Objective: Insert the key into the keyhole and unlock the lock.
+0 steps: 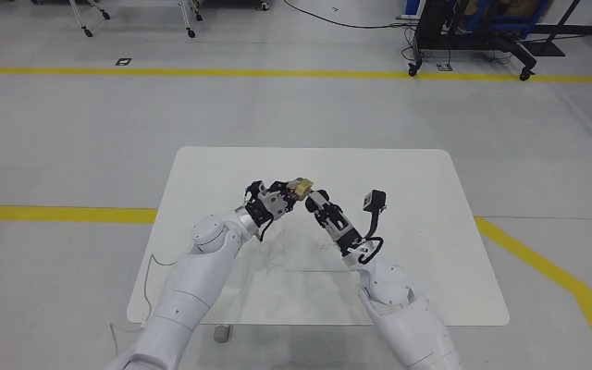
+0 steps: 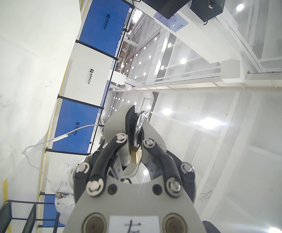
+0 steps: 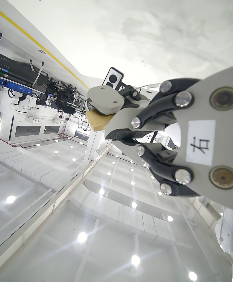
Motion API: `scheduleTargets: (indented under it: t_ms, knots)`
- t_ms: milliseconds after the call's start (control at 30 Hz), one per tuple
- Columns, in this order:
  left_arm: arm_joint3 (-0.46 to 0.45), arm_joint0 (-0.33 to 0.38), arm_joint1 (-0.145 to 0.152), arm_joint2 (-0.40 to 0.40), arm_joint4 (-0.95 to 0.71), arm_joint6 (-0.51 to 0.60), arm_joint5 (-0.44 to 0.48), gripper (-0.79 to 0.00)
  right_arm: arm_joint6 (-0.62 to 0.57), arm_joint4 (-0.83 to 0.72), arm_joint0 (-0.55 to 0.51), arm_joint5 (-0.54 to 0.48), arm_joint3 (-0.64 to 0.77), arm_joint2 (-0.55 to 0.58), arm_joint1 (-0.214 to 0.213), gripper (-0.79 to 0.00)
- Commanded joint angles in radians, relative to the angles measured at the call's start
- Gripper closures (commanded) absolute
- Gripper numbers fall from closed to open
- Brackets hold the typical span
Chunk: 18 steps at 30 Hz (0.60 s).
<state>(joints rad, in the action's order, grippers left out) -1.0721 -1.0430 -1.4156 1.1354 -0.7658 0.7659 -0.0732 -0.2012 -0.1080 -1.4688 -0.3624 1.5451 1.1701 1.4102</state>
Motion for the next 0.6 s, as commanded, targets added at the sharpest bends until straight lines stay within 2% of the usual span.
scheduleTargets:
  t_ms: [0,133,167,233,367,400,467,567]
  knots:
    - [-0.009,0.002,0.003,0.003,0.043,-0.021,0.044,0.0,-0.008,-0.026,-0.012,-0.006,0.016,0.004,-0.001,0.0]
    - [-0.043,-0.01,0.01,0.013,0.122,-0.059,0.138,0.0,-0.051,-0.119,-0.041,0.018,0.054,0.028,-0.006,0.0]
    - [-0.049,-0.015,0.01,0.017,0.118,-0.058,0.145,0.0,-0.069,-0.145,-0.046,0.029,0.062,0.035,-0.007,-0.071]
    - [-0.06,-0.02,0.012,0.019,0.123,-0.046,0.162,0.0,-0.102,-0.204,-0.058,0.052,0.076,0.048,-0.01,-0.16]
    - [-0.069,-0.026,0.013,0.019,0.126,-0.033,0.179,0.0,-0.177,-0.317,-0.069,0.115,0.09,0.064,-0.015,-0.194]
    - [-0.07,-0.027,0.013,0.019,0.126,-0.033,0.181,0.0,-0.193,-0.34,-0.068,0.13,0.09,0.067,-0.016,-0.215]
    - [-0.07,-0.027,0.013,0.017,0.127,-0.03,0.18,0.0,-0.218,-0.365,-0.062,0.166,0.083,0.07,-0.018,-0.308]
    - [-0.069,-0.024,0.014,0.015,0.138,-0.025,0.18,0.0,-0.229,-0.385,-0.052,0.189,0.074,0.066,-0.018,-0.289]
